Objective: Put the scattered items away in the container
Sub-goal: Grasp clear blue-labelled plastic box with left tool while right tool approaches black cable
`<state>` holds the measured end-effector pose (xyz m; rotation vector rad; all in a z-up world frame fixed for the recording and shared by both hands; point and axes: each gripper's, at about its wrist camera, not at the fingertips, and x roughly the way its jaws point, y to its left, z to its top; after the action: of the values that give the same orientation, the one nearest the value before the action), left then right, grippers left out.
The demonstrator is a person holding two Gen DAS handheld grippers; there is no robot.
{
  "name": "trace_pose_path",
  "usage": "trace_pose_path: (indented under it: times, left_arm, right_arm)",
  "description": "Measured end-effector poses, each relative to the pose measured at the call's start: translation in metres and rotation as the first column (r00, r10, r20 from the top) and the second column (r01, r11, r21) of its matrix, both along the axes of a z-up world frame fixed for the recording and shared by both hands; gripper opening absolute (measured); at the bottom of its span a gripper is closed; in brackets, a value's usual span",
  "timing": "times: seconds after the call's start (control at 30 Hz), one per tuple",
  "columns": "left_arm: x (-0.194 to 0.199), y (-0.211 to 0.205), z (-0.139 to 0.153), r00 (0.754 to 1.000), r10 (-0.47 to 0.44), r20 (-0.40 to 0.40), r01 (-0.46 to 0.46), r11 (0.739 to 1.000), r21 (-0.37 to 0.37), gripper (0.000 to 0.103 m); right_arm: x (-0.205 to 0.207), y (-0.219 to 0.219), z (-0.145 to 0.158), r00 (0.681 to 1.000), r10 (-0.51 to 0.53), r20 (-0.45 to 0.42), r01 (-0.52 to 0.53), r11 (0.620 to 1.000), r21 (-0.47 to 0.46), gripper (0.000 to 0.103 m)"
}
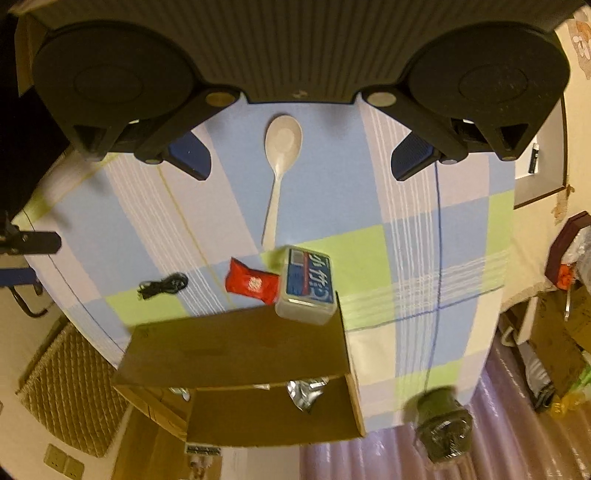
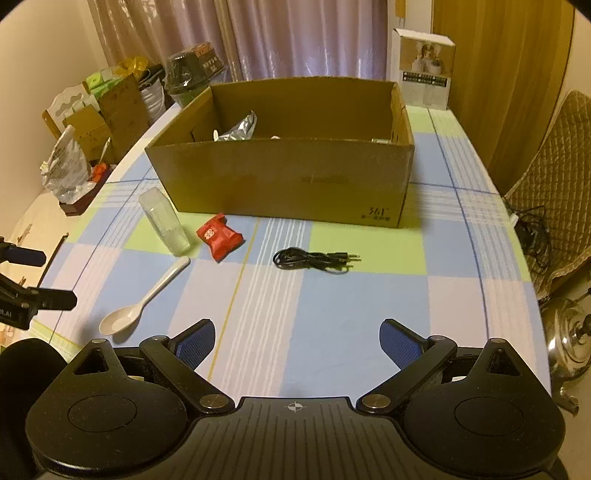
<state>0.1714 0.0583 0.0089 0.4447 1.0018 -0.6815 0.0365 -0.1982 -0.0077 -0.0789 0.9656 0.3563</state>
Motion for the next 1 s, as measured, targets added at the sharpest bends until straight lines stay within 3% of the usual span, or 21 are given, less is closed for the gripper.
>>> trace_pose_path:
  times: [0.17,0.47,1.0]
  left_arm:
    - [0.004,0.002,-0.008,1.0,-0.006,-0.007,0.006,0.999,0.036,0.102]
    - [0.02,0.011,-0.008,1.0,0.004,0.0,-0.004,0.999,0.032,0.102]
    - [0.061,-0.04,-0.018,0.983,-0.177,0.053,0.178,0.984,-0.011,0.101]
  right_arm:
    - [0.002,0.008,-0.008,1.0,0.015,-0.022,-0.015,1.0,0.008,0.1]
    - [0.005,0.033,-0.022,0.998,0.048,-0.041,-0.048,0.999,0.014,0.1]
    - [0.033,0.026,-0.041,0.995,0.092,-0.043,-0.094,0.994,-0.049,0.1]
